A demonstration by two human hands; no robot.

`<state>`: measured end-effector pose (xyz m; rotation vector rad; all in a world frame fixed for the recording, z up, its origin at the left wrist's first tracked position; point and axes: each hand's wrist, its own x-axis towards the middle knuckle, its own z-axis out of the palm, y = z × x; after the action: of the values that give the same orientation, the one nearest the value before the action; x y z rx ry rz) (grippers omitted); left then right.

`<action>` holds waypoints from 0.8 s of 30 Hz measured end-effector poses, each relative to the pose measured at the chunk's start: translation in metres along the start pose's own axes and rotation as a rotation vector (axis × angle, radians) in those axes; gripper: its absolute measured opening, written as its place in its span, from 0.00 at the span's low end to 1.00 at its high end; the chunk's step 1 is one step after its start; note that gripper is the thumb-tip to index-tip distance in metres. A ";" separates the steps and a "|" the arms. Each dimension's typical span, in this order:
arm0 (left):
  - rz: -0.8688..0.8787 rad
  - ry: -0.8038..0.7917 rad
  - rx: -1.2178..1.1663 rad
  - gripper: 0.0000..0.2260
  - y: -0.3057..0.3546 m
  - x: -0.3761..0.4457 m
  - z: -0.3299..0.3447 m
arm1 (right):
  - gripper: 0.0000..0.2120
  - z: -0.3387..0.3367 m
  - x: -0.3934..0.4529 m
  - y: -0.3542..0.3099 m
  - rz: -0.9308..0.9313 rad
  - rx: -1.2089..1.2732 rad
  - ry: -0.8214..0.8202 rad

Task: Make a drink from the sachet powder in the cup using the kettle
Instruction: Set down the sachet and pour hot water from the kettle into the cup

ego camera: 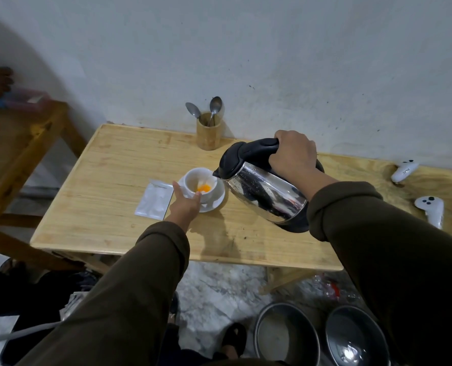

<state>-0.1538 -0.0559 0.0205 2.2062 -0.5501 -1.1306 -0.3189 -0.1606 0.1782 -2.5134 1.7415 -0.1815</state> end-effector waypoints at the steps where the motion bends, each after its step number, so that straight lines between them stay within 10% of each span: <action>1: -0.004 -0.002 -0.003 0.36 0.000 0.000 0.000 | 0.05 0.000 0.000 0.000 0.002 0.001 0.001; 24: -0.022 0.002 -0.063 0.36 0.001 0.002 0.003 | 0.06 -0.005 0.002 -0.005 -0.041 -0.080 -0.005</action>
<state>-0.1552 -0.0585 0.0187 2.1641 -0.4843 -1.1409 -0.3148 -0.1605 0.1835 -2.6040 1.7304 -0.1091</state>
